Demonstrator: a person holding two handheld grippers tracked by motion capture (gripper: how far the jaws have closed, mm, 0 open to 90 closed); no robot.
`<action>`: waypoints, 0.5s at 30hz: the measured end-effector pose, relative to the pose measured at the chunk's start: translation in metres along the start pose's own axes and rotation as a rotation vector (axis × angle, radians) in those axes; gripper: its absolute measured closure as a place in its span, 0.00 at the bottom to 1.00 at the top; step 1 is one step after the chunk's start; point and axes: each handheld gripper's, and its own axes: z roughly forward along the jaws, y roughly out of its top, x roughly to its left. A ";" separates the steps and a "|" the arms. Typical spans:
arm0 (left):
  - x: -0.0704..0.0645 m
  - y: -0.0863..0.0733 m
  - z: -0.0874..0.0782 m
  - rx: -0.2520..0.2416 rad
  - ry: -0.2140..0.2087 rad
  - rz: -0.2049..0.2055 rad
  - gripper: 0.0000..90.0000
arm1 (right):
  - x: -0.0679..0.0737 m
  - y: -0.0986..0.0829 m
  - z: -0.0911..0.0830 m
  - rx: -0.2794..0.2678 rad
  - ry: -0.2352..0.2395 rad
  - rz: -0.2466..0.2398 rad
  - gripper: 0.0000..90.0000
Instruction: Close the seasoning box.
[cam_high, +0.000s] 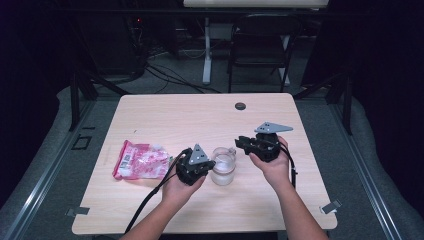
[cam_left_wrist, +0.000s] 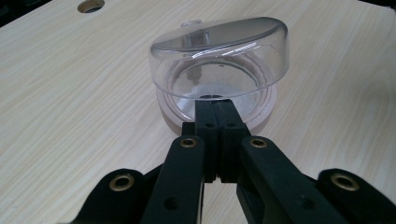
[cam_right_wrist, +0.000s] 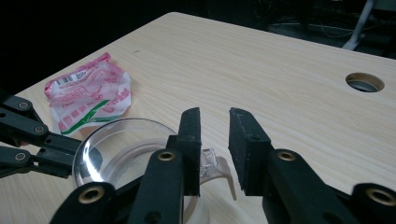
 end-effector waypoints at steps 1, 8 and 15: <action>0.000 -0.001 0.000 0.003 -0.002 -0.003 1.00 | 0.000 0.000 0.000 0.001 0.003 0.001 0.81; -0.001 -0.004 0.000 0.005 -0.002 -0.003 1.00 | 0.000 0.000 0.001 0.000 0.001 0.002 0.79; -0.001 -0.008 0.000 0.018 -0.002 -0.004 1.00 | 0.000 0.000 0.001 -0.001 0.000 0.003 0.77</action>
